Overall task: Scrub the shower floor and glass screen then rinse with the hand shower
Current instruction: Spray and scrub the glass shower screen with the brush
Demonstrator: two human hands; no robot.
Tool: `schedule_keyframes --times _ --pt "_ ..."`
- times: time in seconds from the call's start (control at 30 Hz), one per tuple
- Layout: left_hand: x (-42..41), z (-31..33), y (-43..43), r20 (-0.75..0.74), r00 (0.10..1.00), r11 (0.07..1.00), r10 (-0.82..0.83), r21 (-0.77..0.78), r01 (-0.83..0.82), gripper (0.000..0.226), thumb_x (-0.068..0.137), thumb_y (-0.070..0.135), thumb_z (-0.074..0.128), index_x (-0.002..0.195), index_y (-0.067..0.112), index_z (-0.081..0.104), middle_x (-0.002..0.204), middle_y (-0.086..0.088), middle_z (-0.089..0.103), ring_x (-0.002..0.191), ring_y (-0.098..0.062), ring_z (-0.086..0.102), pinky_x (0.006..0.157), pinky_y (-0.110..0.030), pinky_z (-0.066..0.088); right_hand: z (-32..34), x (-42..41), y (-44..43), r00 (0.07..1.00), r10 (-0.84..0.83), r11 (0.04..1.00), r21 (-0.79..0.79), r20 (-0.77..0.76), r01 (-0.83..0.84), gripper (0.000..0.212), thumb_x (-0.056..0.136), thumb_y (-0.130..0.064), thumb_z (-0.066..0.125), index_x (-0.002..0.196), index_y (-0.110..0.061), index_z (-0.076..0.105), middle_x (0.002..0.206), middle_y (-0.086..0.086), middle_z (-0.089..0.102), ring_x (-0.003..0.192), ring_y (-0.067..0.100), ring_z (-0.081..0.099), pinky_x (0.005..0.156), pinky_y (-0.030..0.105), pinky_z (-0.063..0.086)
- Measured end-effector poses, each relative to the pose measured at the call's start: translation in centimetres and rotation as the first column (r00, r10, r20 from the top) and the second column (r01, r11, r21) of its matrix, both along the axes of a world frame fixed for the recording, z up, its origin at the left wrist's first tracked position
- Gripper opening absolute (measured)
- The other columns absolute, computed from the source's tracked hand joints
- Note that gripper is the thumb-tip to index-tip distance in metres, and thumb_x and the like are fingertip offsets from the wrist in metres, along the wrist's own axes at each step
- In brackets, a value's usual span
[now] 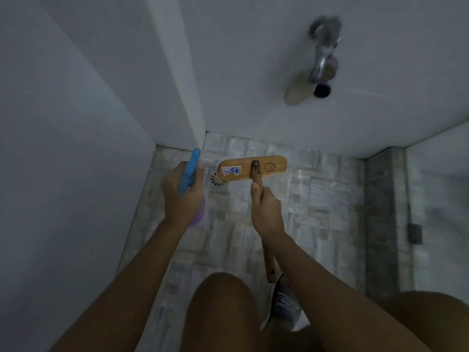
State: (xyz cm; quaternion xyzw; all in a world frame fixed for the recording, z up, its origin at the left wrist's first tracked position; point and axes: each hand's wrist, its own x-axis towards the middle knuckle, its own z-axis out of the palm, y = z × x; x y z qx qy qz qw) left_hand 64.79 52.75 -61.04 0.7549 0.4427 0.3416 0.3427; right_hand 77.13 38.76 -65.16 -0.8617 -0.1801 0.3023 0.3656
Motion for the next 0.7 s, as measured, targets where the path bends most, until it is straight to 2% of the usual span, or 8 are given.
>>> schedule_keyframes --times 0.1,0.17,0.33,0.47,0.53,0.57,0.63,0.7 --pt "1.9 8.4 -0.3 0.055 0.995 0.996 -0.085 -0.012 0.085 0.028 0.096 0.006 0.064 0.072 0.013 0.051 0.058 0.0 0.045 0.051 0.004 0.047 0.049 -0.009 0.03 8.1 1.1 -0.9 0.993 -0.111 0.99 0.087 0.032 0.108 0.045 0.104 -0.049 0.033 0.082 -0.016 0.054 0.067 -0.002 0.055 0.056 0.008 0.052 0.045 0.015 0.038" --pt "3.5 14.1 -0.3 0.056 0.985 0.987 -0.163 0.006 0.163 0.027 0.097 0.009 0.063 0.073 0.013 0.051 0.056 -0.004 0.045 0.05 -0.004 0.047 0.049 -0.011 0.031 13.7 2.0 -1.7 0.979 -0.201 0.968 0.163 0.037 0.192 0.042 0.103 -0.051 0.035 0.081 -0.02 0.052 0.066 -0.001 0.055 0.054 0.008 0.052 0.046 0.021 0.042" --pt "7.7 29.1 -1.7 0.055 0.947 0.948 -0.317 0.042 0.315 0.032 0.099 0.033 0.058 0.075 0.011 0.061 0.06 -0.006 0.057 0.056 -0.025 0.055 0.055 -0.043 0.046 29.9 4.6 -5.2 0.908 -0.41 0.866 0.349 0.085 0.359 0.04 0.101 -0.051 0.043 0.083 -0.017 0.053 0.063 0.005 0.05 0.052 0.014 0.049 0.049 0.038 0.046" --pt "11.5 42.2 -5.1 0.098 0.877 0.881 -0.471 0.094 0.463 0.024 0.095 0.026 0.061 0.073 0.018 0.06 0.064 0.009 0.055 0.067 -0.016 0.054 0.062 -0.032 0.043 43.4 6.4 -9.5 0.845 -0.524 0.787 0.436 0.103 0.435 0.033 0.099 -0.055 0.045 0.083 -0.026 0.051 0.07 0.017 0.055 0.06 0.036 0.057 0.05 0.049 0.052" --pt "13.4 48.6 -7.3 0.169 0.816 0.832 -0.554 0.075 0.549 0.028 0.097 0.021 0.063 0.07 0.022 0.055 0.058 0.011 0.05 0.057 -0.008 0.05 0.056 -0.024 0.039 50.2 7.4 -11.3 0.827 -0.551 0.761 0.472 0.109 0.445 0.03 0.1 -0.051 0.044 0.089 -0.024 0.05 0.069 0.014 0.055 0.056 0.03 0.057 0.049 0.045 0.053" --pt "14.8 52.2 -8.6 0.198 0.772 0.795 -0.603 0.079 0.601 0.03 0.099 0.02 0.063 0.07 0.017 0.054 0.056 0.007 0.049 0.053 -0.01 0.05 0.052 -0.026 0.039 54.1 8.3 -12.7 0.809 -0.578 0.736 0.497 0.109 0.46 0.029 0.102 -0.047 0.044 0.093 -0.02 0.049 0.067 0.011 0.054 0.052 0.024 0.055 0.047 0.039 0.052" --pt "17.2 57.6 -10.9 0.23 0.715 0.746 -0.661 0.09 0.66 0.03 0.1 0.02 0.061 0.075 0.005 0.058 0.06 -0.01 0.055 0.054 -0.023 0.054 0.054 -0.042 0.044 60.6 9.8 -14.7 0.79 -0.603 0.701 0.545 0.109 0.46 0.028 0.103 -0.042 0.044 0.099 -0.015 0.046 0.067 0.006 0.05 0.048 0.018 0.052 0.044 0.03 0.049" --pt "20.2 64.9 -14.2 0.314 0.628 0.682 -0.712 0.098 0.724 0.022 0.1 0.017 0.061 0.084 0.002 0.065 0.071 -0.016 0.064 0.065 -0.033 0.062 0.064 -0.049 0.05 68.6 11.9 -18.0 0.741 -0.655 0.651 0.608 0.149 0.454 0.025 0.103 -0.042 0.044 0.101 -0.017 0.043 0.069 0.005 0.047 0.046 0.019 0.051 0.043 0.032 0.05"
